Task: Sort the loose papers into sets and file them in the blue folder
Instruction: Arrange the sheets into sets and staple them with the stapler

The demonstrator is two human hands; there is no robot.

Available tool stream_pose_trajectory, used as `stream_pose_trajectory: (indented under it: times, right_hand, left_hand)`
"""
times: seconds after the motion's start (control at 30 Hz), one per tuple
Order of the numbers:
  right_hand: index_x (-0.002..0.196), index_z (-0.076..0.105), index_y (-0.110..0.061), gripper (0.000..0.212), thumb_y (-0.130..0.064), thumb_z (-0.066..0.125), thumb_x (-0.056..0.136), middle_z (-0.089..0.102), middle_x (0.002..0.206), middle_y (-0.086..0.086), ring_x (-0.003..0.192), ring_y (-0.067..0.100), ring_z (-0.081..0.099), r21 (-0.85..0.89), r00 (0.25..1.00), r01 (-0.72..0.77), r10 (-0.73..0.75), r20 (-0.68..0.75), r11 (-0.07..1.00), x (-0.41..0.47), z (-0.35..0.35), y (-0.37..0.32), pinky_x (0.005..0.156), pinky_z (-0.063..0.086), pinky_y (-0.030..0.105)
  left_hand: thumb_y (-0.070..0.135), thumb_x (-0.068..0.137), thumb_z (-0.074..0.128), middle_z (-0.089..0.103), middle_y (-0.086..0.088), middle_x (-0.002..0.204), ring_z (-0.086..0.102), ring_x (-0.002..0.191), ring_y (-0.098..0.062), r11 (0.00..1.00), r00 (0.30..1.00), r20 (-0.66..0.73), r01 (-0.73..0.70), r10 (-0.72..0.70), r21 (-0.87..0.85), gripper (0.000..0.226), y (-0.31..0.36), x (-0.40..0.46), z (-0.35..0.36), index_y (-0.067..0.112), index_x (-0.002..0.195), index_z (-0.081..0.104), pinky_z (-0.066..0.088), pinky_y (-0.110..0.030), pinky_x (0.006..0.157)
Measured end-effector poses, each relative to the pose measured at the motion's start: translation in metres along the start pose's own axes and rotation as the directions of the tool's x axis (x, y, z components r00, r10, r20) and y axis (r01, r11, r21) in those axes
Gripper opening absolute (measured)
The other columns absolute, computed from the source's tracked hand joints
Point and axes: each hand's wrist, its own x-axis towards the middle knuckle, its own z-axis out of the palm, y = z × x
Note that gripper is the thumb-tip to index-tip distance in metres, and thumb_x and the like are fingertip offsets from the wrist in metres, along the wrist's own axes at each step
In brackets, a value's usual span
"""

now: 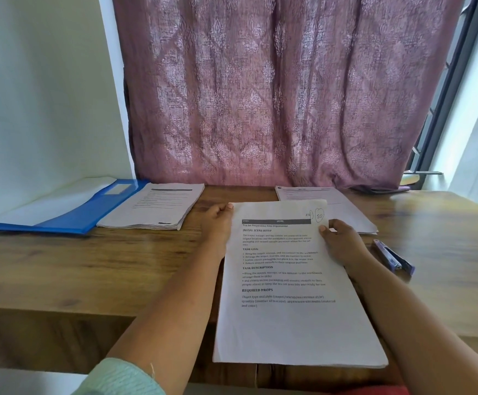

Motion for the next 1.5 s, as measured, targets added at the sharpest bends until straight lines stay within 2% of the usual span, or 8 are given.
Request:
stream_pose_trajectory:
  times: [0.47, 0.7, 0.83, 0.93, 1.07, 1.2, 1.33, 1.5]
  right_hand:
    - [0.116, 0.059, -0.012, 0.024, -0.028, 0.051, 0.1, 0.067, 0.112, 0.01, 0.092, 0.026, 0.065, -0.041, 0.998, -0.054, 0.054, -0.014, 0.998, 0.002, -0.004, 0.003, 0.078, 0.054, 0.035]
    - [0.099, 0.065, -0.009, 0.035, -0.03, 0.079, 0.076, 0.065, 0.1, 0.008, 0.091, 0.027, 0.06, -0.688, 0.908, -0.034, -0.266, -0.325, 0.725, 0.0, -0.059, 0.011, 0.077, 0.053, 0.034]
    - [0.067, 0.064, -0.014, 0.031, -0.037, 0.064, 0.086, 0.068, 0.078, 0.003, 0.078, 0.019, 0.059, -0.888, 0.984, -0.173, 0.121, -0.133, 0.426, -0.014, -0.09, -0.007, 0.061, 0.044, 0.026]
    - [0.084, 0.075, -0.012, 0.027, -0.037, 0.067, 0.085, 0.07, 0.086, 0.001, 0.083, 0.017, 0.066, -0.908, 0.966, -0.161, 0.252, -0.064, 0.387, -0.012, -0.091, -0.012, 0.07, 0.05, 0.024]
    - [0.079, 0.071, -0.007, 0.03, -0.036, 0.064, 0.089, 0.069, 0.064, 0.0, 0.061, 0.016, 0.064, -0.753, 0.957, -0.236, 0.282, -0.07, 0.614, -0.006, -0.093, -0.011, 0.061, 0.053, 0.024]
    - [0.094, 0.062, 0.001, 0.026, -0.023, 0.071, 0.088, 0.068, 0.078, 0.013, 0.067, 0.021, 0.065, -0.095, 0.965, -0.261, 0.263, 0.011, 0.961, 0.004, -0.09, -0.002, 0.07, 0.06, 0.034]
    - [0.111, 0.06, -0.004, 0.023, -0.012, 0.065, 0.09, 0.068, 0.11, 0.015, 0.1, 0.024, 0.067, 0.439, 0.989, -0.044, -0.022, 0.144, 0.898, 0.01, -0.077, -0.015, 0.093, 0.054, 0.042]
    - [0.091, 0.056, -0.012, 0.015, -0.007, 0.068, 0.084, 0.072, 0.09, 0.001, 0.086, 0.016, 0.071, 0.405, 0.932, 0.134, -0.254, 0.26, 0.904, 0.019, -0.037, -0.046, 0.073, 0.058, 0.027]
  left_hand:
    - [0.04, 0.086, 0.07, 0.073, -0.009, 0.093, 0.069, 0.088, -0.028, 0.988, 0.988, 0.116, 0.089, -0.104, 0.123, 0.022, -0.002, -0.002, -0.006, 0.019, 0.082, 0.067, 0.057, -0.047, 0.084]
    - [0.024, 0.092, 0.066, 0.07, -0.009, 0.087, 0.064, 0.077, -0.024, 0.999, 0.985, 0.173, 0.007, -0.015, 0.044, 0.012, -0.002, -0.01, -0.001, 0.015, 0.085, 0.064, 0.055, -0.04, 0.075]
    - [0.024, 0.091, 0.067, 0.069, -0.006, 0.084, 0.063, 0.075, -0.022, 1.0, 0.981, 0.191, -0.013, 0.01, 0.013, 0.013, -0.004, -0.008, 0.001, 0.019, 0.08, 0.063, 0.053, -0.038, 0.076]
    - [0.02, 0.091, 0.067, 0.066, -0.004, 0.079, 0.059, 0.071, -0.019, 0.999, 0.982, 0.185, -0.038, 0.036, 0.006, 0.016, -0.003, -0.01, 0.003, 0.019, 0.076, 0.061, 0.05, -0.032, 0.071]
    - [0.018, 0.092, 0.066, 0.065, -0.002, 0.077, 0.057, 0.068, -0.016, 0.998, 0.981, 0.187, -0.057, 0.059, -0.017, 0.018, -0.003, -0.012, 0.004, 0.019, 0.076, 0.06, 0.048, -0.029, 0.07]
    - [0.02, 0.092, 0.066, 0.066, -0.002, 0.077, 0.057, 0.069, -0.018, 0.997, 0.978, 0.196, -0.072, 0.074, -0.017, 0.017, -0.006, -0.012, 0.003, 0.019, 0.076, 0.06, 0.047, -0.03, 0.07]
    - [0.023, 0.092, 0.066, 0.068, -0.003, 0.08, 0.06, 0.072, -0.018, 0.994, 0.975, 0.193, -0.112, 0.111, -0.007, 0.014, -0.006, -0.009, 0.004, 0.02, 0.079, 0.063, 0.049, -0.03, 0.071]
    - [0.024, 0.089, 0.07, 0.072, -0.001, 0.082, 0.065, 0.078, -0.017, 0.98, 0.962, 0.192, -0.2, 0.194, 0.011, 0.008, -0.006, -0.011, 0.004, 0.024, 0.081, 0.067, 0.053, -0.038, 0.08]
